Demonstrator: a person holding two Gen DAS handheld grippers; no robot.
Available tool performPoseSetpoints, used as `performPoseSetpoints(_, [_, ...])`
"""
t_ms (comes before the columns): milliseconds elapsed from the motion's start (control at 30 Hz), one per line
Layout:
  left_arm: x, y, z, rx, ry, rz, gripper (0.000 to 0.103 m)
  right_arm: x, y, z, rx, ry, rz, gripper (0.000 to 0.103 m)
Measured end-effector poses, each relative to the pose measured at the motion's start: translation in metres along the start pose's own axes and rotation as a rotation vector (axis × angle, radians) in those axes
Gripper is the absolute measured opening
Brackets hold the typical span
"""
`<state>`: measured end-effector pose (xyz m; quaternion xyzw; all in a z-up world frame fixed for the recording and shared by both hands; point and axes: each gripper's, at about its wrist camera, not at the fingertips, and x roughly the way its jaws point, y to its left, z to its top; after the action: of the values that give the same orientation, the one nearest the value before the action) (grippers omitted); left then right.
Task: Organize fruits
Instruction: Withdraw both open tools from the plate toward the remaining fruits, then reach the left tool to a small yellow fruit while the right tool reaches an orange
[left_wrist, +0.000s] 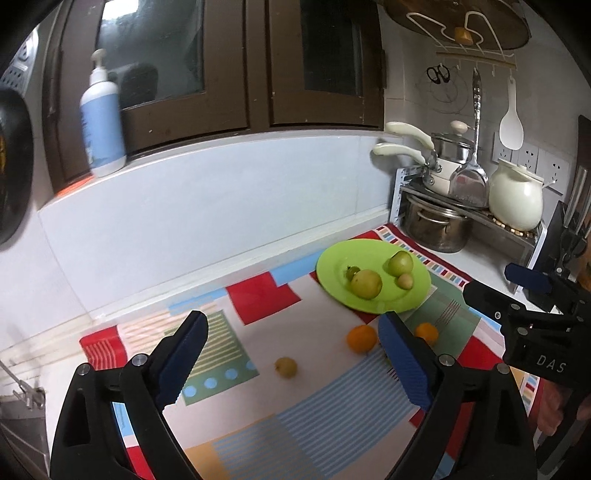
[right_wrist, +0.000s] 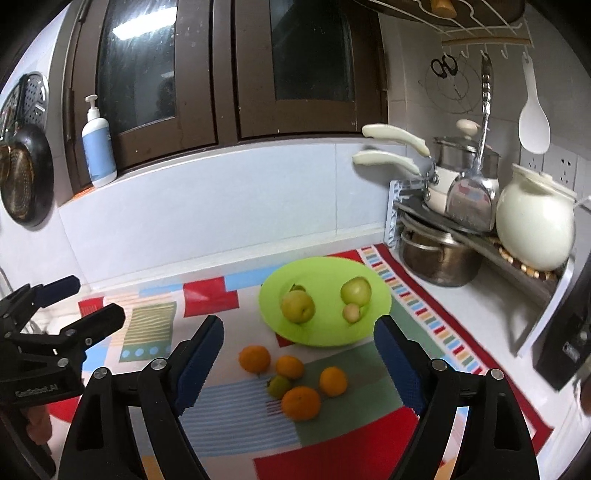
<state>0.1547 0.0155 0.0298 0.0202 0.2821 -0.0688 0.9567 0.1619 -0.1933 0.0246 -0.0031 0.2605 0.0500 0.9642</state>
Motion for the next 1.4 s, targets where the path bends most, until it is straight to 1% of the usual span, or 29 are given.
performPoseSetpoints(200, [-0.003, 0.013, -0.019, 0.028, 0.007, 0.015, 0.095, 0.000, 0.014, -0.019, 0.030, 0.020, -0.021, 0.084])
performPoseSetpoints(367, [0.000, 0.018, -0.033, 0.075, 0.018, 0.022, 0.095, 0.002, 0.020, -0.033, 0.047, 0.050, -0.044, 0.084])
performPoseSetpoints(567, [0.009, 0.019, -0.045, 0.119, 0.028, 0.022, 0.095, 0.009, 0.026, -0.049, 0.028, 0.100, -0.076, 0.084])
performPoseSetpoints(733, [0.030, 0.020, -0.057, 0.143, 0.072, 0.009, 0.095, 0.018, 0.028, -0.059, -0.008, 0.123, -0.115, 0.084])
performPoseSetpoints(933, [0.061, 0.021, -0.066, 0.145, 0.125, -0.010, 0.095, 0.037, 0.026, -0.068, -0.042, 0.152, -0.152, 0.084])
performPoseSetpoints(1067, [0.083, 0.021, -0.067, 0.120, 0.151, -0.034, 0.095, 0.053, 0.021, -0.074, -0.010, 0.188, -0.142, 0.084])
performPoseSetpoints(1233, [0.101, 0.018, -0.067, 0.124, 0.164, -0.044, 0.095, 0.076, 0.011, -0.082, 0.049, 0.236, -0.118, 0.083])
performPoseSetpoints(1333, [0.113, 0.018, -0.069, 0.126, 0.183, -0.041, 0.092, 0.085, 0.009, -0.084, 0.052, 0.255, -0.122, 0.077])
performPoseSetpoints(1400, [0.121, 0.019, -0.071, 0.125, 0.202, -0.042, 0.087, 0.092, 0.009, -0.086, 0.053, 0.273, -0.121, 0.074])
